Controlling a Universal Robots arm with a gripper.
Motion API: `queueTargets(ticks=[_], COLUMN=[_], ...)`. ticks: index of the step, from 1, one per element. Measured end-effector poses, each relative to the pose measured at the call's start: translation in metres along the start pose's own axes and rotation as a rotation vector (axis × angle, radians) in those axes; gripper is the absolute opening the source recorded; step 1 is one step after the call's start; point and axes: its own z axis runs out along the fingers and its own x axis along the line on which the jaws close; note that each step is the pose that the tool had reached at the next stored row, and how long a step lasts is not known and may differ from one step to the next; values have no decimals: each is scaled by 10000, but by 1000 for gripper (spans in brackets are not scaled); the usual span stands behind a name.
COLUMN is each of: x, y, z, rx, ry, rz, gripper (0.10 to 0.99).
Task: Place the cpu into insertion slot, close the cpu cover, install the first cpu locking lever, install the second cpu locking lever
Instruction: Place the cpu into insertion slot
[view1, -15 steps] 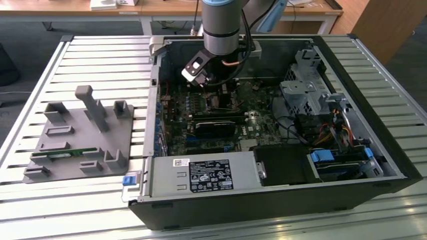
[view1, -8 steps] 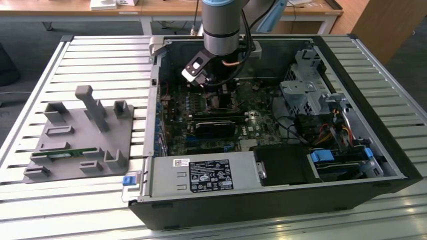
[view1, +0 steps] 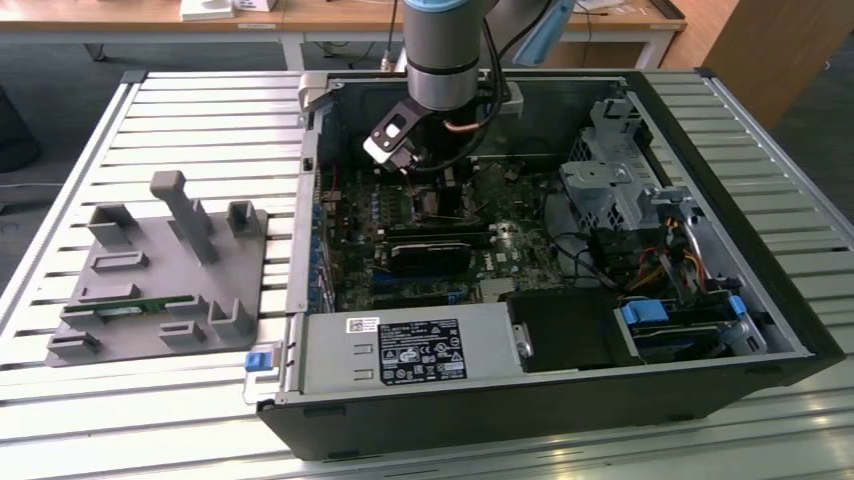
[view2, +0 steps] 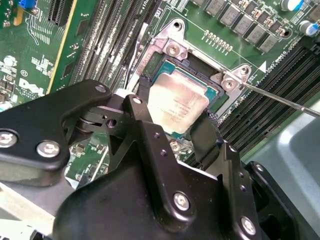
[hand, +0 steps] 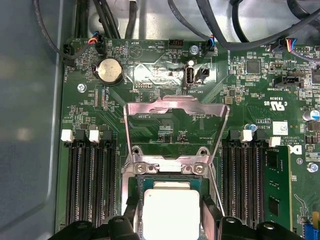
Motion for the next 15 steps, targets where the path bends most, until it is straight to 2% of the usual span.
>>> queueTargets(ticks=[3, 9, 15], x=[2, 5, 4], y=[3, 5, 8], z=[3, 9, -13], rx=[1, 1, 2], ry=[17, 105, 89], rz=[2, 3, 0], gripper=[600, 600, 600])
